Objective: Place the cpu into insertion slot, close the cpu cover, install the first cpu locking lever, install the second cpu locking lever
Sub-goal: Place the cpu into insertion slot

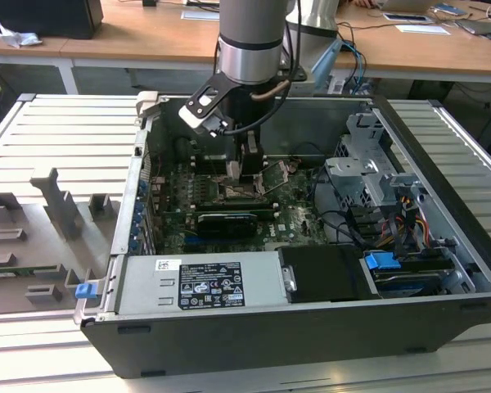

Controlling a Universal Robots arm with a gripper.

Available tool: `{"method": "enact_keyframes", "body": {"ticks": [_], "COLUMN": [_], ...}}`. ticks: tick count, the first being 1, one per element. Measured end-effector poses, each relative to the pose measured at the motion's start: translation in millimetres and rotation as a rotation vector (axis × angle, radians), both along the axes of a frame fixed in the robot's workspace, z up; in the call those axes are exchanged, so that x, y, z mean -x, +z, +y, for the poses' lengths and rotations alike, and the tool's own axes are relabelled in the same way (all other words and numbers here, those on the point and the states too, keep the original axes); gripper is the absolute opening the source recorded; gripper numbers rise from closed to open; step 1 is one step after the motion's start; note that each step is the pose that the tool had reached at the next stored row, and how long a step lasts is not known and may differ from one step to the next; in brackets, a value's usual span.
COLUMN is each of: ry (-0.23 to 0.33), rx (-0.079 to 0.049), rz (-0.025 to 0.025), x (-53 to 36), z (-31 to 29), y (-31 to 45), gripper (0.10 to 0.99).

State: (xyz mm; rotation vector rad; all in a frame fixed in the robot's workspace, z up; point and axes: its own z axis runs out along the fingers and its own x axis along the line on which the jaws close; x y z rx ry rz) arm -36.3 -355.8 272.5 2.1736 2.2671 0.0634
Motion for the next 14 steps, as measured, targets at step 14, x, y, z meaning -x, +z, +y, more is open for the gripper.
{"method": "enact_keyframes", "body": {"ticks": [14], "ry": [0.000], "rx": [-0.006], "rz": [-0.0006], "x": [-4.0], "z": [10.9], "y": [-21.1], "gripper": [0.541]}}
